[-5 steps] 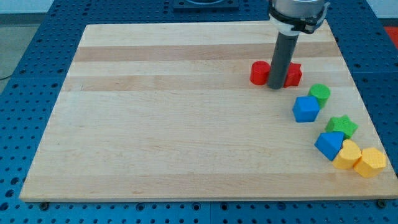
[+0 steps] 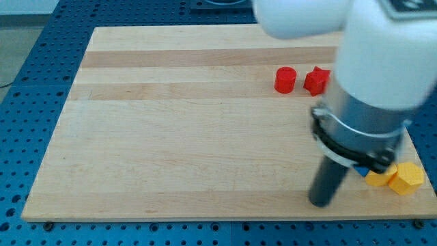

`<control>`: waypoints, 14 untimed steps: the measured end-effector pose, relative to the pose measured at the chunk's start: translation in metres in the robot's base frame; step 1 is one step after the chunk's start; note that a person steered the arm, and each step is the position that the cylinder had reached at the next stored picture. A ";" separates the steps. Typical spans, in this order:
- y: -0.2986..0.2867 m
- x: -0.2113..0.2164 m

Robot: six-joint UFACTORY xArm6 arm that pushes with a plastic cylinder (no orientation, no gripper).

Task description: Move yellow blocks towards the left

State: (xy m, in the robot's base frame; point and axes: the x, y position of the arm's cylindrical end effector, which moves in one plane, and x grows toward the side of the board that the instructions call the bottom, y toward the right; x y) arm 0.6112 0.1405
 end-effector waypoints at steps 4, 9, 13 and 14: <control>0.167 0.005; 0.140 -0.020; 0.106 -0.050; 0.105 -0.046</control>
State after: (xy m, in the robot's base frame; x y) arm 0.5649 0.2458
